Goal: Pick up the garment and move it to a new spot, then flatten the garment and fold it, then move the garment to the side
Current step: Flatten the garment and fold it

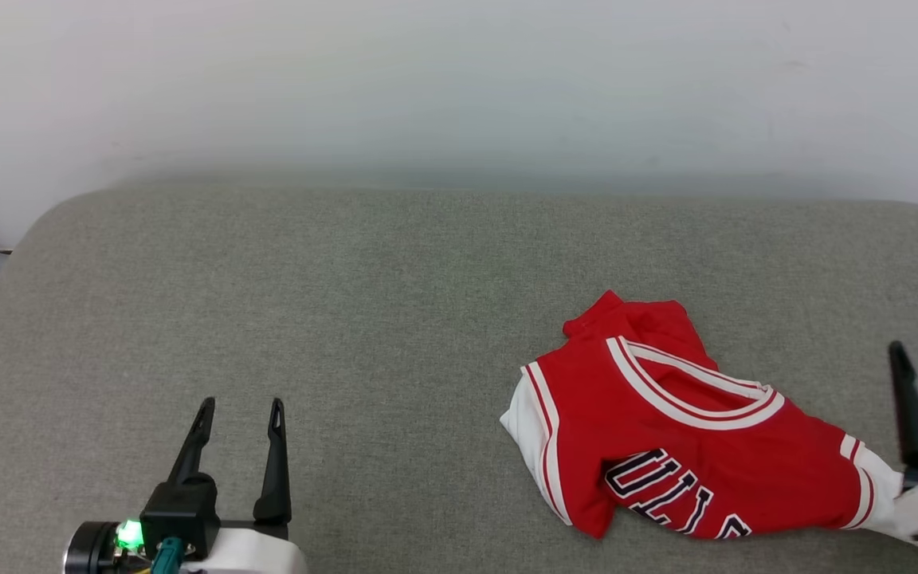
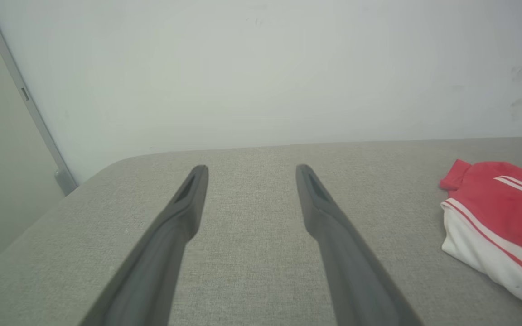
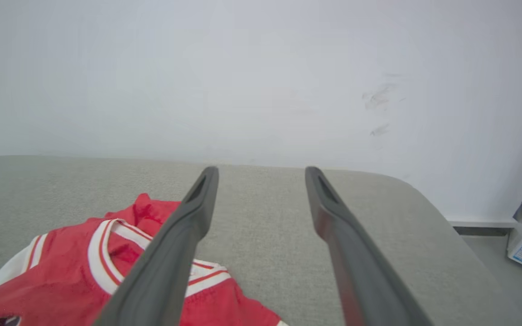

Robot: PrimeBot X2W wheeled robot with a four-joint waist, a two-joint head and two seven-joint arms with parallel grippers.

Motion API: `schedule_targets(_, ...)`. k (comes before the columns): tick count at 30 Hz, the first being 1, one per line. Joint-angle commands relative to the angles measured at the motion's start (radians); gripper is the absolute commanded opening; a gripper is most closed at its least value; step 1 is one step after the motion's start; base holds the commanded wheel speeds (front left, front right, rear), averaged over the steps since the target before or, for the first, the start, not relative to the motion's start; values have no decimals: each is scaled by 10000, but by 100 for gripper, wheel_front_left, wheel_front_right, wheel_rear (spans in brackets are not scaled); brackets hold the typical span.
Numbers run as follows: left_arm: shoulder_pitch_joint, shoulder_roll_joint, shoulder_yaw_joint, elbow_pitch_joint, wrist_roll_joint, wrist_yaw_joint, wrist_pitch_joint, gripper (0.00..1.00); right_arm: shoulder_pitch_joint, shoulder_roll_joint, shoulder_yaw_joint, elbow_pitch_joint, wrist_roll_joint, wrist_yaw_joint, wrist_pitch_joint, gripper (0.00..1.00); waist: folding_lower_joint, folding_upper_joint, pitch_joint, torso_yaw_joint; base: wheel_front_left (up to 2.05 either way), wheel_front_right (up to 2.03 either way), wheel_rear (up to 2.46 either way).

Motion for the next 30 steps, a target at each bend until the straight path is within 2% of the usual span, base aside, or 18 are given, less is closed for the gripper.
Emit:
schedule_targets(1,-192,90,10,-57,-40,-105,-26,100,358,607,-307,-590,-448,-12,-69,100,0,0,-4,9,0,0,0)
schedule_targets(6,-793,414,-57,78,-73,-566,-26,100,1184,2270,-714,-2326,-1449,-9,-146,100,0,0,8,6,0,0,0)
schedule_targets(7,-793,414,-57,78,-73,-566,-26,100,1184,2270,-714,-2326,-1449,-9,-146,100,0,0,8,6,0,0,0)
schedule_targets(10,-1480,761,-223,406,-174,-1019,-25,100,1508,2769,-697,-2826,-1774,-12,-134,100,0,0,68,-44,0,0,0)
schedule_targets(13,-2371,1132,-664,880,-415,-1384,398,100,1668,2976,-611,-2979,-1966,-10,-82,100,0,0,164,-110,0,0,0)
schedule_targets(16,-3382,1589,-1329,1035,-896,-1552,1372,100,1590,3027,-518,-2940,-2142,-10,-82,100,0,0,319,-241,0,0,0)
schedule_targets(18,-3992,1954,-2102,1013,-1430,-1563,2211,100,1445,3042,-466,-2879,-2191,-10,-101,100,0,0,442,-340,0,0,0)
schedule_targets(24,-5865,3311,-4607,672,-3846,-1569,4912,100,1077,3077,-435,-2766,-2317,-9,-181,100,0,0,862,-648,0,0,0)
schedule_targets(30,-7474,3924,-6491,677,-5877,-1571,7363,100,786,3093,-322,-2644,-2449,-9,-221,100,0,0,1319,-1014,0,0,0)
